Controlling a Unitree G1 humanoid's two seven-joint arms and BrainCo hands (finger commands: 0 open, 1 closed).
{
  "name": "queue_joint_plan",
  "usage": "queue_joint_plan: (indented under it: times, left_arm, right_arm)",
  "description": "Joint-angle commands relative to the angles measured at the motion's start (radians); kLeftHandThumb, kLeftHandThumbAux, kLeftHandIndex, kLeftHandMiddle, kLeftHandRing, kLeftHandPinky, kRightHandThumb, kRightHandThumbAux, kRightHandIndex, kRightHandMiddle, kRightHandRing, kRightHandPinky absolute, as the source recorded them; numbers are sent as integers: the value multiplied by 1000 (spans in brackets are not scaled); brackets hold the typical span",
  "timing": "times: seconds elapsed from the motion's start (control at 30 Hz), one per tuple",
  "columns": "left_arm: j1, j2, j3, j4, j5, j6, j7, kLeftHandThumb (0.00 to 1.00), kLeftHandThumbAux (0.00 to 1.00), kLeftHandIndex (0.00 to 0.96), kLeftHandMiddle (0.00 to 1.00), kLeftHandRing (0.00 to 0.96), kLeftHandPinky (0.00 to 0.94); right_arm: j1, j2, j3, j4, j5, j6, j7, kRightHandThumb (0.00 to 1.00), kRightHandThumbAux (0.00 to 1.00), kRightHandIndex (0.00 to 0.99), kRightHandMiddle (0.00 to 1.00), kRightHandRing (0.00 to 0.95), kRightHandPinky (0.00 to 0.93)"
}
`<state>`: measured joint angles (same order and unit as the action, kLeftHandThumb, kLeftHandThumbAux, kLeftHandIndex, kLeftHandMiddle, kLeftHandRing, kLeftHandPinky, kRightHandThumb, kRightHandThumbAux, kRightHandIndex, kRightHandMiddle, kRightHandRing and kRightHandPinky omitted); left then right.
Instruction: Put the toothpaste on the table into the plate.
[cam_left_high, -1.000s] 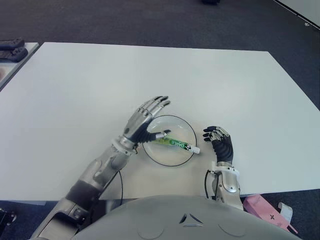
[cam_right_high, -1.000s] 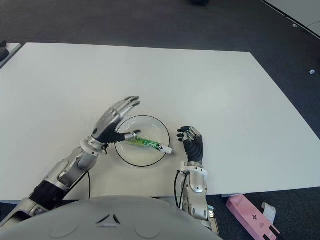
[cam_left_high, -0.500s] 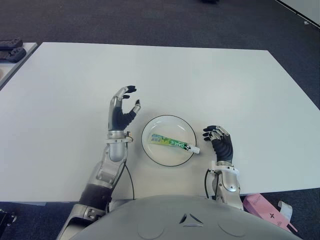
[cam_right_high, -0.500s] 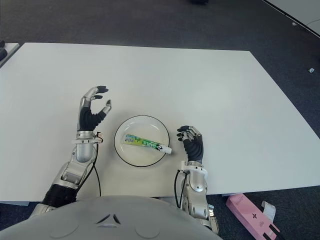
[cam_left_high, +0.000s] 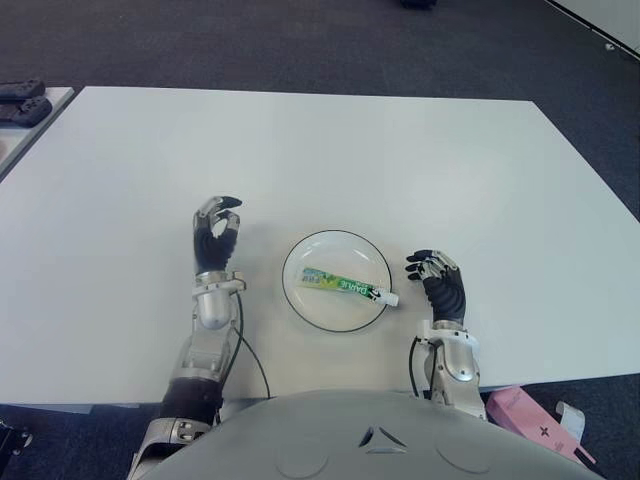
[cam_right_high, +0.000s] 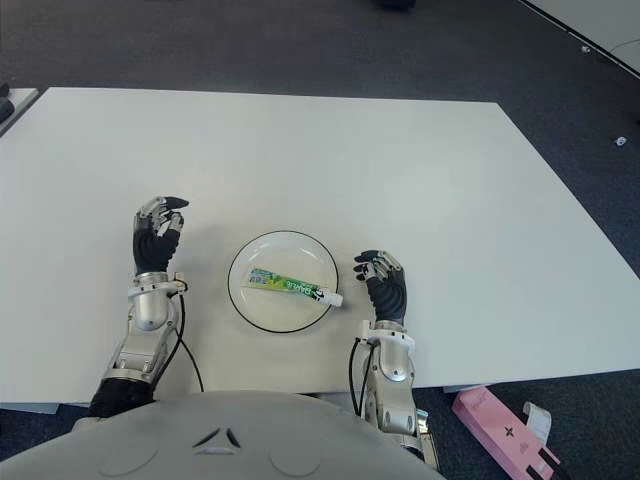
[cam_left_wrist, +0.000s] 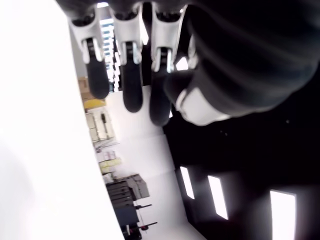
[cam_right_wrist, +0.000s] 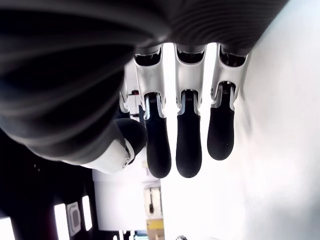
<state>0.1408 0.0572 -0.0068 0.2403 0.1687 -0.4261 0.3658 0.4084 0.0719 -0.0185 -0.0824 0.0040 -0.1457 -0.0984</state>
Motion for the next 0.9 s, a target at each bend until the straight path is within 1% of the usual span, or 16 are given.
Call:
queue_joint_plan:
  times: [0.03,0.23,0.37,0.53,0.73,0.9]
  left_arm:
    - [-10,-3,18,36,-66,-39,-72,701,726,427,478,453,459]
    - [-8,-11,37,65,-149,-81,-159,703,723,431,485,453,444]
    - [-6,-16,49,75,-194,-85,-209,704,722,433,488,451,442]
    - [3,-16,57,76,-303,-72,-331,704,720,433,491,455,451]
    - [12,-17,66,69,-354,-58,-413,704,719,434,501,472,471]
    - [28,-12,70,58,-400,-12,-489,705,719,434,514,482,469]
  right_arm:
    - [-13,4,-2,21,-5,17,-6,710,728,429,500,512,508]
    - [-19,-1,-6,27,3,17,0,711,727,430,501,513,513]
    - [-20,-2,-7,27,9,22,4,712,727,430,501,514,518]
    - [-18,2,-7,20,17,27,7,711,728,430,500,512,518]
    - [-16,2,-6,14,15,29,4,711,728,429,497,509,512]
    - [-17,-2,-5,16,10,29,6,711,728,428,496,508,505]
